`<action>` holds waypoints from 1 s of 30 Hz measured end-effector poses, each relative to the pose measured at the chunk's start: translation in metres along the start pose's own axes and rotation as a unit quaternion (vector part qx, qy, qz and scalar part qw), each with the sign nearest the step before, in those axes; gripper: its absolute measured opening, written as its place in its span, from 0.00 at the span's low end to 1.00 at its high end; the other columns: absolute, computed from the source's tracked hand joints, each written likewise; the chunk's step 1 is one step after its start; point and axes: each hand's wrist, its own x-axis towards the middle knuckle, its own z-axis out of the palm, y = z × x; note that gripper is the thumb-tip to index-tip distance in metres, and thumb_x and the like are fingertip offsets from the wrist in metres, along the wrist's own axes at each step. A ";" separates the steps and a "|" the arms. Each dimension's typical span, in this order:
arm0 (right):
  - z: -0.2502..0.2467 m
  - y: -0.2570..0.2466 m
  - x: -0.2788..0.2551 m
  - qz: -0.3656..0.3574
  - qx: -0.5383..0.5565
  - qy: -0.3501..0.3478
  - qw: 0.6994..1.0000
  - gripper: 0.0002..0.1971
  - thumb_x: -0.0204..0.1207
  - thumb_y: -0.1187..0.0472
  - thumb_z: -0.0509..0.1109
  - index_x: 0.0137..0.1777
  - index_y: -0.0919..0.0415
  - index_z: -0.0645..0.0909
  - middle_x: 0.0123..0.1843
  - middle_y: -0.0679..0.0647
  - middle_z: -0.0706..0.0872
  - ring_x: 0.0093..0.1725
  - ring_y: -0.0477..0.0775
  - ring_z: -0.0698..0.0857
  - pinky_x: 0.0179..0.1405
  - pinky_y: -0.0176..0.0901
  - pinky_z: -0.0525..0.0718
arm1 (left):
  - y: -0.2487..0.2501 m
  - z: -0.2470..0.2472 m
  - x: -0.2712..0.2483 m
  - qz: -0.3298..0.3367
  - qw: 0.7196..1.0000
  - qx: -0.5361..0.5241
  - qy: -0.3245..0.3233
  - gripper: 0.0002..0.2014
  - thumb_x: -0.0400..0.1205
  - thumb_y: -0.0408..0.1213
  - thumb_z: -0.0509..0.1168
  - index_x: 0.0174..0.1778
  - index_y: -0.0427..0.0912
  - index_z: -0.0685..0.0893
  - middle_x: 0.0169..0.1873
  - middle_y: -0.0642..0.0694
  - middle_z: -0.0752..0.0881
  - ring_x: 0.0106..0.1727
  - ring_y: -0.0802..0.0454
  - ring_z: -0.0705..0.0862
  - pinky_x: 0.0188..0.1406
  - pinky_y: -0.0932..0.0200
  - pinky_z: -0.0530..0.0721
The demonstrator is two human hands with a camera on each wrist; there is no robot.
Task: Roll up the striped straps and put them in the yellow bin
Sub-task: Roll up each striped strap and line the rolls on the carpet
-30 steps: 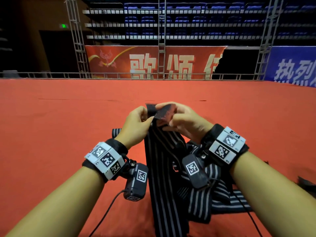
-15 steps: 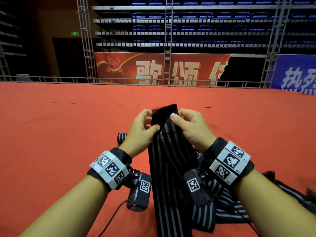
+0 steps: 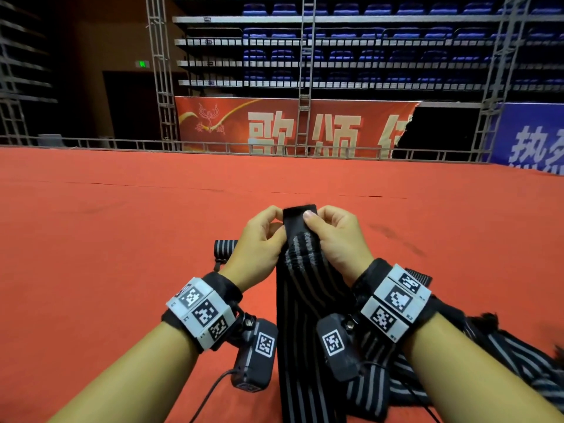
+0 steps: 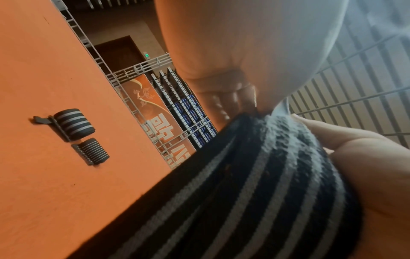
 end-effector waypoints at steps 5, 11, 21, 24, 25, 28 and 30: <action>0.000 0.006 0.002 0.006 -0.018 0.018 1.000 0.16 0.78 0.61 0.70 0.30 0.58 0.72 0.31 0.58 0.76 0.32 0.53 0.74 0.34 0.48 0.73 | 0.000 0.000 -0.002 0.003 1.000 0.003 -0.012 0.12 0.89 0.29 0.57 0.45 0.47 0.81 0.32 0.51 0.85 0.29 0.58 0.80 0.29 0.63 0.77; 0.000 0.007 0.004 -0.004 -0.041 0.024 0.999 0.13 0.73 0.54 0.70 0.33 0.60 0.74 0.30 0.58 0.77 0.31 0.53 0.75 0.33 0.50 0.75 | 0.010 0.004 -0.002 -0.003 1.000 -0.019 -0.001 0.12 0.90 0.36 0.55 0.44 0.42 0.79 0.31 0.52 0.80 0.25 0.61 0.78 0.23 0.68 0.73; -0.011 0.004 0.002 -0.066 -0.070 -0.025 0.995 0.15 0.76 0.56 0.74 0.36 0.65 0.76 0.31 0.51 0.78 0.32 0.46 0.75 0.34 0.44 0.74 | 0.019 -0.005 0.027 0.096 0.981 0.144 0.086 0.17 0.87 0.38 0.62 0.33 0.44 0.67 0.26 0.53 0.68 0.27 0.60 0.64 0.27 0.62 0.66; -0.027 0.013 -0.002 -0.018 -0.103 -0.137 0.985 0.15 0.69 0.50 0.75 0.49 0.60 0.85 0.44 0.50 0.90 0.43 0.47 0.87 0.47 0.48 0.85 | 0.035 -0.013 0.042 0.115 0.976 0.132 0.133 0.18 0.88 0.34 0.60 0.32 0.46 0.65 0.27 0.54 0.65 0.26 0.64 0.63 0.28 0.67 0.65; -0.032 0.018 -0.002 -0.001 -0.148 -0.160 0.976 0.16 0.67 0.48 0.74 0.51 0.56 0.86 0.48 0.49 0.91 0.47 0.48 0.89 0.52 0.51 0.87 | 0.040 -0.016 0.047 0.113 0.975 0.120 0.146 0.18 0.88 0.33 0.60 0.32 0.46 0.65 0.27 0.54 0.65 0.25 0.64 0.63 0.28 0.67 0.65; -0.043 0.029 -0.002 0.046 -0.213 -0.183 0.959 0.07 0.75 0.53 0.71 0.50 0.53 0.86 0.47 0.49 0.92 0.49 0.52 0.90 0.55 0.55 0.88 | 0.054 -0.024 0.061 0.101 0.977 0.070 0.175 0.18 0.89 0.33 0.58 0.33 0.47 0.65 0.27 0.54 0.67 0.25 0.65 0.65 0.28 0.67 0.67; -0.043 0.026 -0.004 0.073 -0.155 -0.186 0.968 0.05 0.82 0.60 0.68 0.48 0.59 0.85 0.43 0.50 0.90 0.44 0.51 0.89 0.49 0.48 0.86 | 0.061 -0.028 0.069 0.095 0.977 0.049 0.183 0.16 0.89 0.35 0.58 0.34 0.47 0.66 0.29 0.53 0.70 0.29 0.60 0.69 0.33 0.61 0.71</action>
